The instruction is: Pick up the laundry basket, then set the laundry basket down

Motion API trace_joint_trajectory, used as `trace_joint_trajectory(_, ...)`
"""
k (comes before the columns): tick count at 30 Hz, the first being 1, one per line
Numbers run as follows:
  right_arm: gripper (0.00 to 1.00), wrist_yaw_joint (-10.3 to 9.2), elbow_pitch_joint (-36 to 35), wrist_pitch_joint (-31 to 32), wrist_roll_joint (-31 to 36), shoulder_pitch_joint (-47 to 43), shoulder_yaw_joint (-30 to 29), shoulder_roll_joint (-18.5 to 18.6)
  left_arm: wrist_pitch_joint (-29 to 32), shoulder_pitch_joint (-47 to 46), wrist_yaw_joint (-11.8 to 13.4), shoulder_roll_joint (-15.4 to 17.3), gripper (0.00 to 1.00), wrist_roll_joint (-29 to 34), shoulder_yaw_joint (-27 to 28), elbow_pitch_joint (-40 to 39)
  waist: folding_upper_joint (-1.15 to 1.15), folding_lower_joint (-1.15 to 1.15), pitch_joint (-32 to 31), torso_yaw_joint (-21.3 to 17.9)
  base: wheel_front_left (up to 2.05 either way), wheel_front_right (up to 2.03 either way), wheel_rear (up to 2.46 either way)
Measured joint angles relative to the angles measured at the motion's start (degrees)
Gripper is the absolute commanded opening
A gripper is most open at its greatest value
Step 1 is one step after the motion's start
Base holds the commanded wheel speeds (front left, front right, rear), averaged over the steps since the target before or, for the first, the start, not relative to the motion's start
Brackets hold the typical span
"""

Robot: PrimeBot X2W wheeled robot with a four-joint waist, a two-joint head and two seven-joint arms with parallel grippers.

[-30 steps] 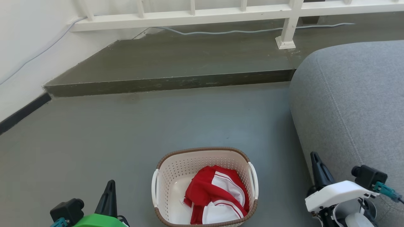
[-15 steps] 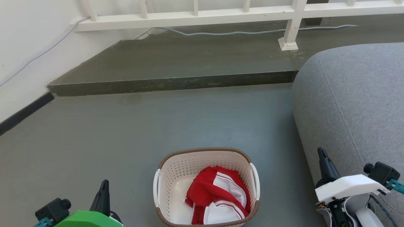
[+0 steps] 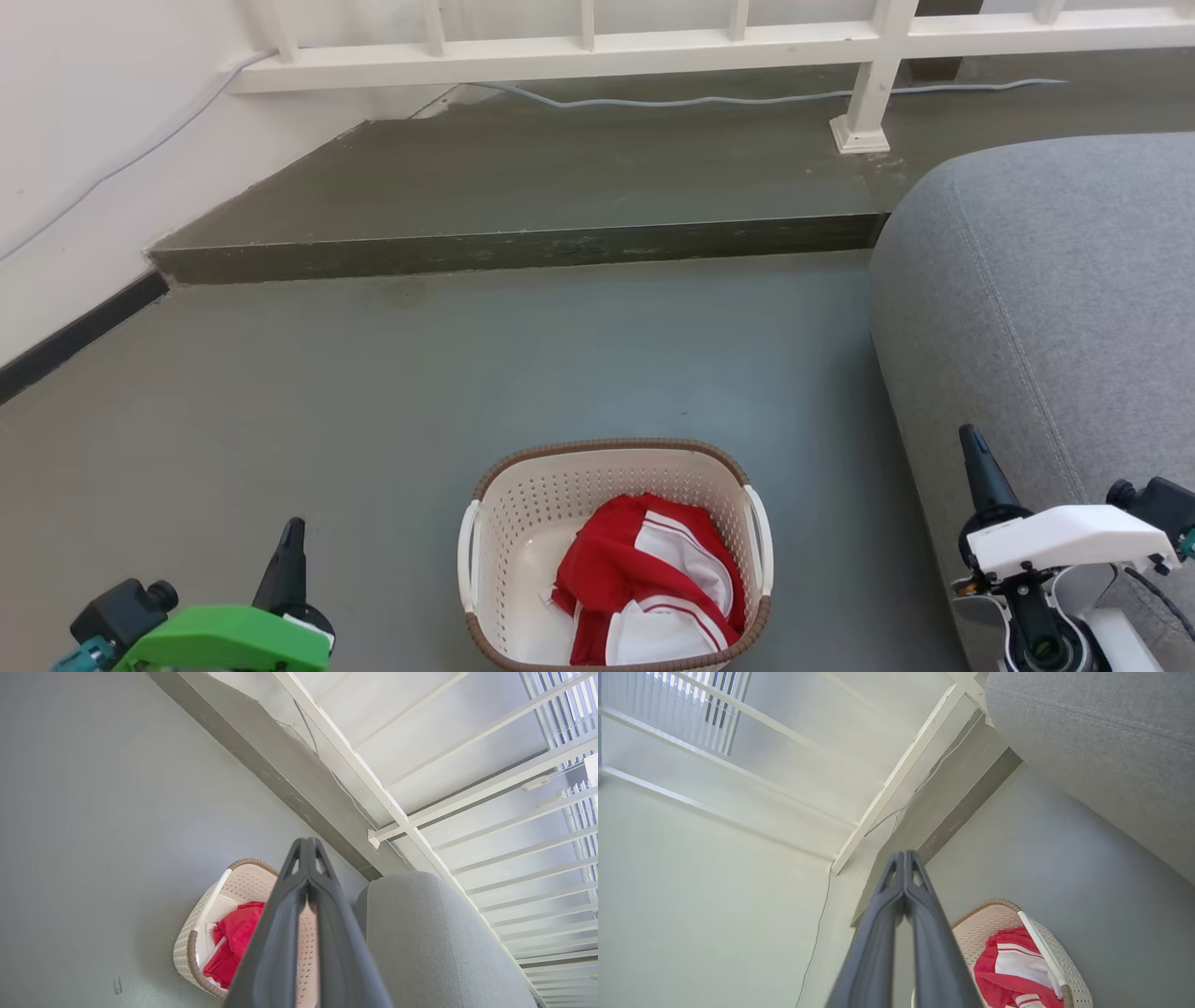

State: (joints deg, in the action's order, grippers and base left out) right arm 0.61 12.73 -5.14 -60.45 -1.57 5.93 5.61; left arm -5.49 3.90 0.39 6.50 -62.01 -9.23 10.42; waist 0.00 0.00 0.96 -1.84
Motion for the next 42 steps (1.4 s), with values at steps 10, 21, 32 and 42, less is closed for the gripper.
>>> trace_joint_trajectory(10, 0.00, 1.31, 0.38, 1.76, -7.66, 1.07, -1.99, -0.03, 1.89, -1.40, -1.41, -0.01, 0.00, -7.65, 1.88, 0.54, 0.00, 0.00, -0.17, 0.41, 0.00, 0.00, 0.00)
trace_joint_trajectory(21, 0.00, 2.43, 0.78, 3.77, -16.29, 1.68, -4.13, -0.09, 3.53, -2.82, -3.02, -0.15, 0.00, -15.95, 3.83, 1.77, 0.00, 0.00, -0.36, 0.87, 0.00, 0.00, 0.00)
trace_joint_trajectory(32, 0.00, 3.94, 1.25, 5.65, -24.77, 2.69, -6.37, -0.19, 5.45, -4.25, -4.59, -0.31, 0.00, -24.10, 5.79, 2.31, 0.00, 0.00, -0.55, 1.31, 0.00, 0.00, 0.00)
trace_joint_trajectory(42, 0.00, 5.17, 1.65, 7.20, -32.31, 3.65, -8.44, -0.27, 7.03, -5.47, -6.03, -0.45, 0.00, -31.49, 7.67, 3.42, 0.00, 0.00, -0.73, 1.73, 0.00, 0.00, 0.00)
